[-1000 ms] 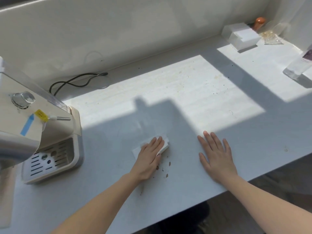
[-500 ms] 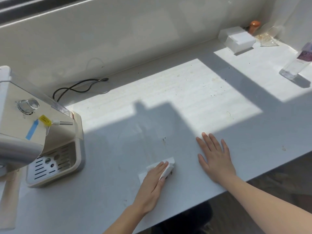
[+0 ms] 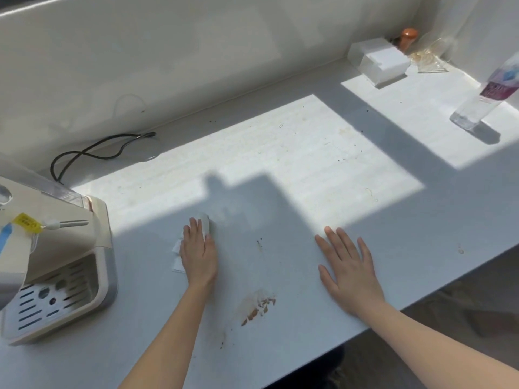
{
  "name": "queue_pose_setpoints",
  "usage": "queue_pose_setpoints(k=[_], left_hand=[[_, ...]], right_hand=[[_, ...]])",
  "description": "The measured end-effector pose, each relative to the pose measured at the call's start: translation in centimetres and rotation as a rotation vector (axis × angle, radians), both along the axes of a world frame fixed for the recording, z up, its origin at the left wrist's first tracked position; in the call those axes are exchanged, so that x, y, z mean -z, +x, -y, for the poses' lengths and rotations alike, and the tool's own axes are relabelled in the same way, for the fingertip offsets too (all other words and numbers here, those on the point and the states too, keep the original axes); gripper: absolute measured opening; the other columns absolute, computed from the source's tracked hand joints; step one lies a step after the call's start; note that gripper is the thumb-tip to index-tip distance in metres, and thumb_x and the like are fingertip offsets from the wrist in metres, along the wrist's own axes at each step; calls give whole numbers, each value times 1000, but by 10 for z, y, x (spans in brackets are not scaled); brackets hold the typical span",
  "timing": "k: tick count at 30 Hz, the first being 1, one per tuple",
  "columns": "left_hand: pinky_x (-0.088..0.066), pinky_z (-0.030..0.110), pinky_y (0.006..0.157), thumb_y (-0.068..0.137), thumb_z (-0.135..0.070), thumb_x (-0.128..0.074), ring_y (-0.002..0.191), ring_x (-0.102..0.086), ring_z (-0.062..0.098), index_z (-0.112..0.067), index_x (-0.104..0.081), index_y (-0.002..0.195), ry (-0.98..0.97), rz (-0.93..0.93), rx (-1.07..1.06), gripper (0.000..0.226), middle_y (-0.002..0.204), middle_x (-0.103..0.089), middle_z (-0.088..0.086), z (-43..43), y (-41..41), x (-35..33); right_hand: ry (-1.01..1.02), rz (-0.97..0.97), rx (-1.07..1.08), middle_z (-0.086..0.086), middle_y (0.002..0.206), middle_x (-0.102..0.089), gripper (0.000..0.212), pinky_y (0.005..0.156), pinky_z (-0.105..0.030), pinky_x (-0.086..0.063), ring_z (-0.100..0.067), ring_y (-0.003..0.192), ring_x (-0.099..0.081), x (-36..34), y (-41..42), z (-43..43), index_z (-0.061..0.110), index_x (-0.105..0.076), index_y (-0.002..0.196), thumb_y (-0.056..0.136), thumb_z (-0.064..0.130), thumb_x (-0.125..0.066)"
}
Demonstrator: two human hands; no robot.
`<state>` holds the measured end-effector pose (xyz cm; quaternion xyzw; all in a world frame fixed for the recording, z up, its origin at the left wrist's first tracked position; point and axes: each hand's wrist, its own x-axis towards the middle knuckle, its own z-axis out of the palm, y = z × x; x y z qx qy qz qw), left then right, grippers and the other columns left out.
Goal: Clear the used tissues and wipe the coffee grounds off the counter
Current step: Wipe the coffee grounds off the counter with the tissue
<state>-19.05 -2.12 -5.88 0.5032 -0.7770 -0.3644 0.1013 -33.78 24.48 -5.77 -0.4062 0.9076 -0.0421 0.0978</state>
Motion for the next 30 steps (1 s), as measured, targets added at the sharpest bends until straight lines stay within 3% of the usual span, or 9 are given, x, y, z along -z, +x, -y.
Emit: queue_pose_setpoints(k=[4, 8, 11, 13, 16, 20, 23, 30], left_hand=[[9, 25, 114, 102, -21, -24, 144, 7, 6, -19, -7, 149, -27, 64, 315, 49, 159, 0, -5, -21, -22, -1], [17, 15, 108, 102, -24, -24, 139, 14, -2, -24, -7, 149, -27, 29, 561, 49, 155, 6, -15, -62, -25, -1], [13, 19, 111, 102, -28, -23, 143, 10, 1, -26, -8, 149, -54, 49, 607, 49, 154, 5, -17, -45, -16, -1], [8, 25, 115, 102, -26, -23, 144, 8, 5, -23, -8, 149, -70, 113, 500, 49, 158, 3, -10, -15, -14, -4], [8, 28, 116, 102, -23, -23, 145, 8, 9, -20, -5, 149, -81, 194, 421, 51, 159, 5, -5, 2, -19, -7], [16, 19, 111, 102, -26, -24, 144, 14, 7, -26, 2, 149, -117, 120, 754, 54, 154, 14, -15, -66, -19, -5], [19, 12, 108, 102, -29, -23, 142, 16, 1, -34, 6, 145, -146, 90, 936, 52, 152, 13, -21, -62, -11, -5], [6, 30, 116, 102, -26, -24, 144, 10, 6, -23, 1, 149, -127, 200, 692, 53, 157, 7, -10, -2, -15, -6]], right_hand=[[26, 4, -6, 5, 159, -11, 62, 117, -46, 0, -15, 147, -4, 2, 0, -3, 29, -14, 150, 91, 48, -18], [17, 13, -2, 4, 159, -15, 62, 116, -46, -3, -15, 146, -7, -1, 0, 0, 29, -18, 149, 90, 47, -20], [28, 14, -2, 6, 159, -9, 62, 117, -44, 1, -13, 146, -2, -1, 1, -1, 31, -12, 150, 91, 48, -16], [37, 4, 0, 7, 159, -7, 62, 117, -44, 2, -12, 146, 1, 0, 1, -2, 32, -10, 150, 91, 49, -15], [23, 1, 4, 4, 158, -15, 61, 116, -45, -3, -15, 146, -8, -1, 1, 0, 28, -18, 149, 91, 47, -21], [16, -2, 1, 3, 157, -20, 61, 115, -47, -6, -17, 145, -14, -1, 0, -1, 27, -22, 148, 90, 46, -23], [21, -9, -1, 3, 158, -19, 61, 116, -46, -6, -16, 146, -12, 1, 0, -1, 29, -20, 149, 91, 47, -23], [24, -9, -11, 4, 159, -15, 61, 116, -46, -2, -16, 146, -8, 1, 0, -1, 28, -16, 149, 92, 47, -20]])
